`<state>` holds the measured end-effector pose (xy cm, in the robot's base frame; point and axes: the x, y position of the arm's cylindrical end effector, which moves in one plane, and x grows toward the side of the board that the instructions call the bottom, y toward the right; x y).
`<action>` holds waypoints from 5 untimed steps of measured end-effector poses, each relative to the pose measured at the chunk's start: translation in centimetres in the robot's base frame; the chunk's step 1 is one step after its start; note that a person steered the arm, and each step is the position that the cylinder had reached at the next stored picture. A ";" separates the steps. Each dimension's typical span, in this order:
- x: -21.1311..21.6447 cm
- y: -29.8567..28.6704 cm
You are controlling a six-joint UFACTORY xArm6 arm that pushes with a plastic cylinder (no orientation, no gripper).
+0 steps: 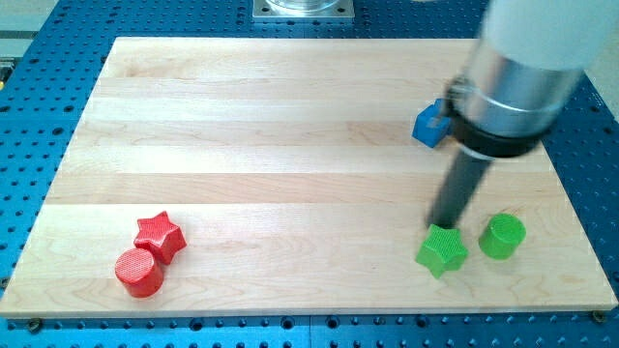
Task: Move the green star into the green circle
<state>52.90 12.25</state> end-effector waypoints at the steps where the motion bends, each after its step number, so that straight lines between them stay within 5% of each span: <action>1: 2.3 -8.1; 3: 7.6 0.9; 5: 7.0 -5.3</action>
<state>59.91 6.92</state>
